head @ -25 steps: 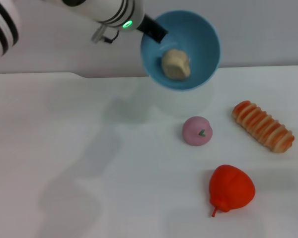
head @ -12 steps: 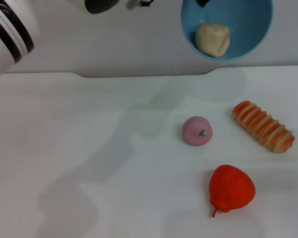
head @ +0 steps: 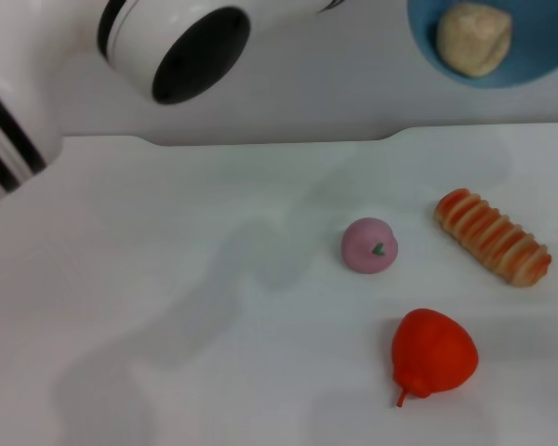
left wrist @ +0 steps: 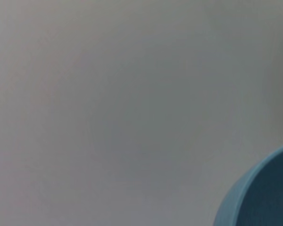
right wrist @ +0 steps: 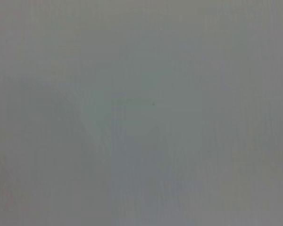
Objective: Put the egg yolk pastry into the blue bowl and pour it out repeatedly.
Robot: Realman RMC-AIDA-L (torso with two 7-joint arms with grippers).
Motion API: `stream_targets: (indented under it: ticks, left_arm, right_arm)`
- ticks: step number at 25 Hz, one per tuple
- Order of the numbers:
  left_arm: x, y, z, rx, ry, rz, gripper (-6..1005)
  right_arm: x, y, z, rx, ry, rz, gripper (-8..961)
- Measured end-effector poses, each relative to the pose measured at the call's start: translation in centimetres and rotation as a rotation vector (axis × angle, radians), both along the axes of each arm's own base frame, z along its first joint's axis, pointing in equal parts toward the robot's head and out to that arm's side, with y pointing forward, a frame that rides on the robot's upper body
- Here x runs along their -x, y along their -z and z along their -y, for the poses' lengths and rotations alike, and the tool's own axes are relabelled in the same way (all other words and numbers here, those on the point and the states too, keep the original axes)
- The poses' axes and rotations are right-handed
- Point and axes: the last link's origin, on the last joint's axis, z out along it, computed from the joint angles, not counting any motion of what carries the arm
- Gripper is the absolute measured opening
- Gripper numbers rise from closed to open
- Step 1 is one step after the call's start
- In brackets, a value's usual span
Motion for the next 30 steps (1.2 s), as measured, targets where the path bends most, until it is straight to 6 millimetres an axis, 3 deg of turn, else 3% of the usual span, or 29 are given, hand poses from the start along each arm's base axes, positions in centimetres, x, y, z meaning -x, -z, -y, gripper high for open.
stream_targets:
  ticks: [19,30]
  left_arm:
    - [-0.9,1.9,3.4,-0.016,0.264,0.023,0]
    - [-2.4,1.1,3.3,-0.028,0.247,-0.085,0]
  right_arm:
    - [-0.1,0.3,0.1,0.009,0.003,-0.002,476]
    - [0.1,0.4,0.0,0.013,-0.004,-0.01,473]
